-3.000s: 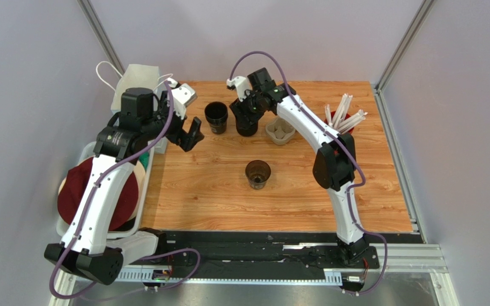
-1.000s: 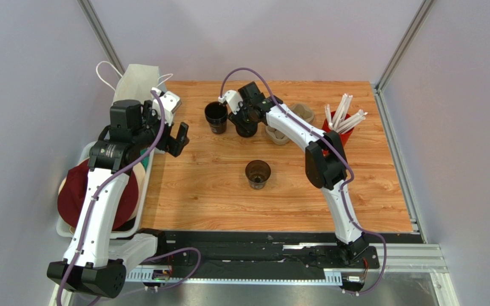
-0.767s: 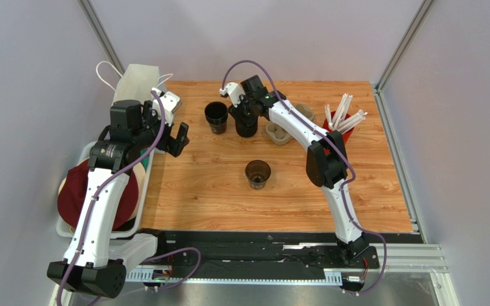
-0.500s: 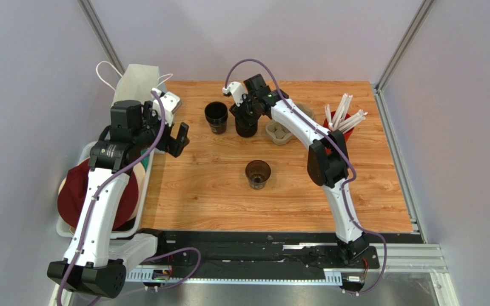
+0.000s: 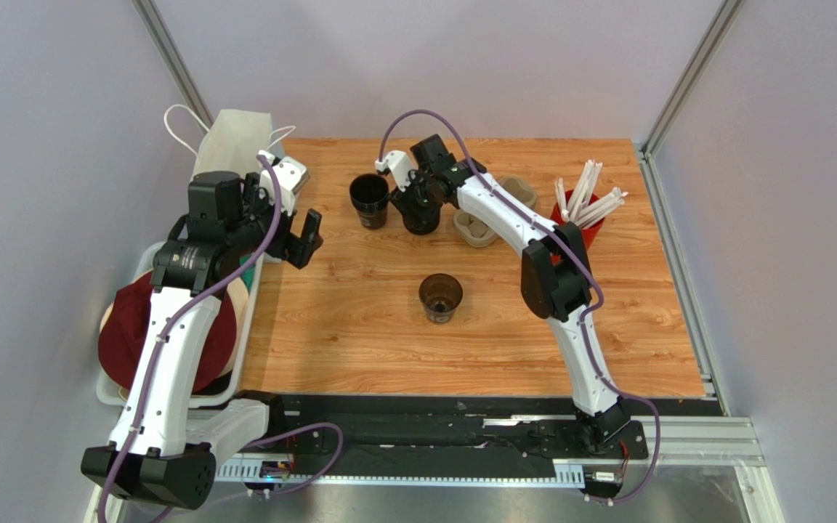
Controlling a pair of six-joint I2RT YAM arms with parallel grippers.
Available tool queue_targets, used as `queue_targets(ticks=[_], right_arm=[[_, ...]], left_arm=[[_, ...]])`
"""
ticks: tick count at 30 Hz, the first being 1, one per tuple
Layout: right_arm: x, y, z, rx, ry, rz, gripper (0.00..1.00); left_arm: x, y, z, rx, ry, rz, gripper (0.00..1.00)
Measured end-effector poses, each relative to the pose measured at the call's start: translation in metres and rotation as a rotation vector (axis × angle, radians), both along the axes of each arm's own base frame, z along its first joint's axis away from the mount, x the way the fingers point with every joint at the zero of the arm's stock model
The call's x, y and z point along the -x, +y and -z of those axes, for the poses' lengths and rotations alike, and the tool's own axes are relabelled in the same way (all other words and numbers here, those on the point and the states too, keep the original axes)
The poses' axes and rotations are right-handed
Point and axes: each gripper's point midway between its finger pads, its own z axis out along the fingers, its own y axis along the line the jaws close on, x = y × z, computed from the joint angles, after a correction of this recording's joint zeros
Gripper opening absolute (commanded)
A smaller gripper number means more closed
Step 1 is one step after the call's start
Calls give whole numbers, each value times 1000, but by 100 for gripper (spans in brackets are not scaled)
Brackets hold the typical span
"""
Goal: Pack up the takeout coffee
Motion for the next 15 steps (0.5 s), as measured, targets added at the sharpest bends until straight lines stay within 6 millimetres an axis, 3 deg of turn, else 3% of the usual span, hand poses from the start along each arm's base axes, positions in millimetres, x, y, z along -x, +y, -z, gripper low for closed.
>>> queue_targets(ticks=[15], right_arm=[[1, 1, 7, 7, 11, -3, 27]], left_arm=[[0, 0, 0, 2, 1, 2, 99]])
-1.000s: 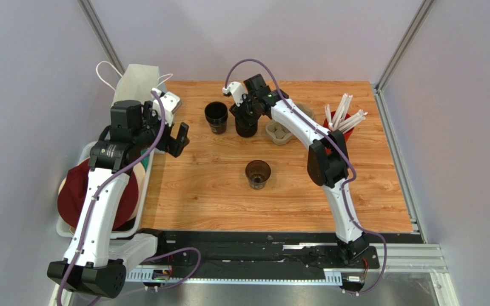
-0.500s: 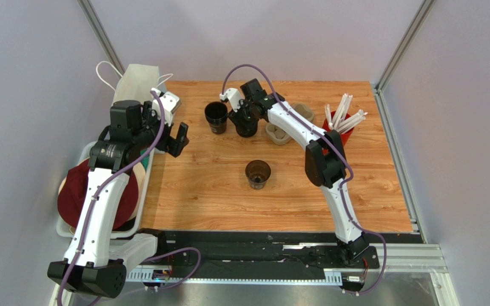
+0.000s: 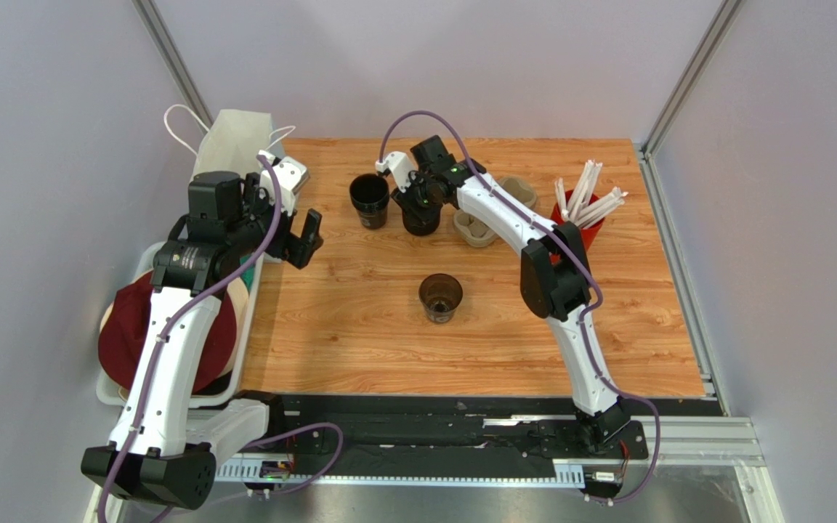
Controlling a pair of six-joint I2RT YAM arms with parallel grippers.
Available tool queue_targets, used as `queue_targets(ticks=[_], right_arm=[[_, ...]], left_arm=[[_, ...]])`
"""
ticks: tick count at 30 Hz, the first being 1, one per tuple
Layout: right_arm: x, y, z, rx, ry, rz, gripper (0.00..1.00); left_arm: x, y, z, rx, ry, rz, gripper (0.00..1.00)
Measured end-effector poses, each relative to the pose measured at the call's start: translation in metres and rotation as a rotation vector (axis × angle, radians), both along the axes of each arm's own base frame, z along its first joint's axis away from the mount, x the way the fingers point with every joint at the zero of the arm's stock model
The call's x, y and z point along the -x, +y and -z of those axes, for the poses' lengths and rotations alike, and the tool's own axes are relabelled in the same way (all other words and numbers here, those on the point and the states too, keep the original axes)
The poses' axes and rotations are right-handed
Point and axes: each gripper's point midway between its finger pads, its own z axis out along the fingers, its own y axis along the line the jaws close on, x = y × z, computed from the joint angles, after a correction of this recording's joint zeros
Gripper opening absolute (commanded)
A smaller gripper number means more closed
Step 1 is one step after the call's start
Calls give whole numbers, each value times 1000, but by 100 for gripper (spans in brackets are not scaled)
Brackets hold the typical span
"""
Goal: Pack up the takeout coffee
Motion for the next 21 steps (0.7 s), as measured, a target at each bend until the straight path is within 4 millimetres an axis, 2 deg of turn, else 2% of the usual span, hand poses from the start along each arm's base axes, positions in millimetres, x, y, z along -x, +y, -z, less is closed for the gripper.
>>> queue_targets(ticks=[10, 21], right_arm=[[-1, -1, 0, -8, 7, 4, 18], [-4, 1, -6, -20, -4, 11, 17]], left_arm=[[0, 0, 0, 1, 0, 0, 99], [0, -1, 0, 5, 1, 7, 99]])
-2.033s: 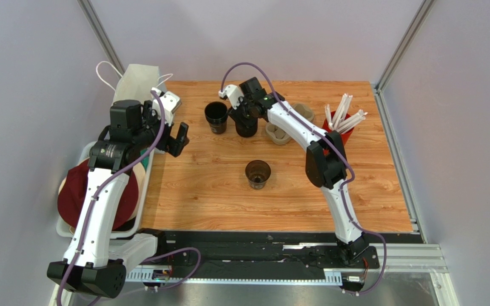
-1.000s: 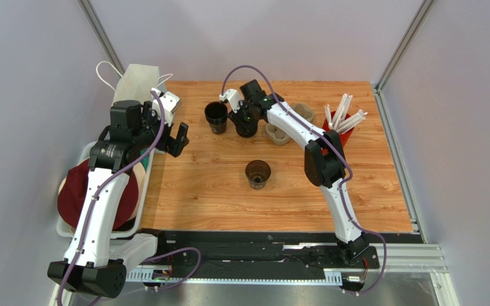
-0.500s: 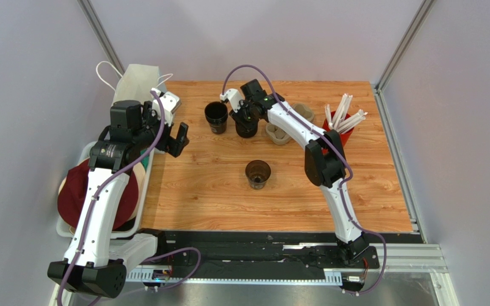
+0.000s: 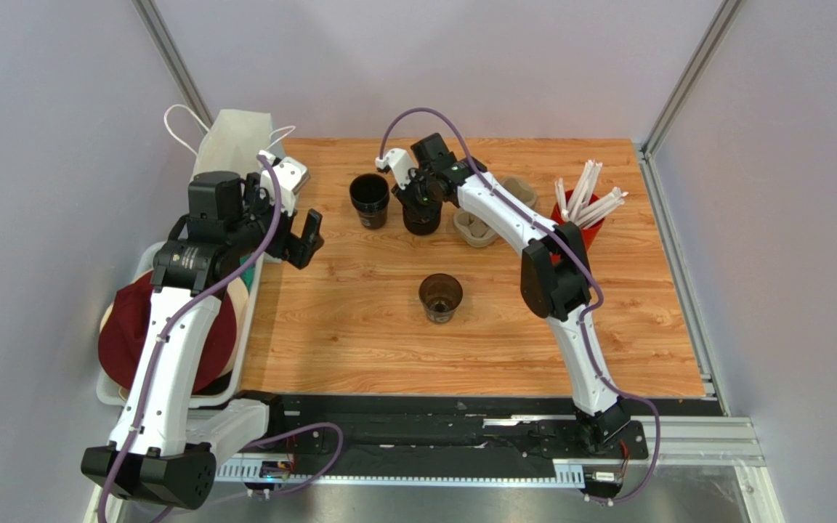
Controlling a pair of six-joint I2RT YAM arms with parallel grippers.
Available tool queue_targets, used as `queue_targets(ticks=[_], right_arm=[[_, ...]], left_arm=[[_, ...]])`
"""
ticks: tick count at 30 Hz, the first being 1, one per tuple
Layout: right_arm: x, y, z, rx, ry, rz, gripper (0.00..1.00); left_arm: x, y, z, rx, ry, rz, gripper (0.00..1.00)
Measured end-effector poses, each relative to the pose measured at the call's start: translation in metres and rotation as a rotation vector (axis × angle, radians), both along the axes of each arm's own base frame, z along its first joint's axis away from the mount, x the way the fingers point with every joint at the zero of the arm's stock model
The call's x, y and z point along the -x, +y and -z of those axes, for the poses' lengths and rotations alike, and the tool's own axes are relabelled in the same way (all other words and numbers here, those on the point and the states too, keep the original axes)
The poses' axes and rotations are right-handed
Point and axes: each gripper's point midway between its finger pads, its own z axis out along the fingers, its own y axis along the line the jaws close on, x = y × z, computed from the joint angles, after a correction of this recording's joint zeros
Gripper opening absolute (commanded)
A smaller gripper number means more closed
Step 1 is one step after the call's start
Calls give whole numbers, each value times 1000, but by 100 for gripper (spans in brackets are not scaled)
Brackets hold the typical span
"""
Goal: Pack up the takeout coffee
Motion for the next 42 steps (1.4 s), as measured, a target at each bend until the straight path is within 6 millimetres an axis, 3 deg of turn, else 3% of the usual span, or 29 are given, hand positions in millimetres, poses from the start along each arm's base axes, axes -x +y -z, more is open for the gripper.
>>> queue_targets(ticks=[13, 22, 33, 42], right_arm=[[1, 0, 1, 0, 7, 3, 25], [3, 2, 0, -23, 27, -2, 20], [0, 2, -6, -37, 23, 14, 5], [-12, -10, -7, 14, -24, 69, 3]], left_arm=[[-1, -1, 1, 2, 6, 4, 99], [-2, -1, 2, 2, 10, 4, 99], [-1, -1, 2, 2, 10, 5, 99], [-2, -1, 2, 2, 9, 5, 99]])
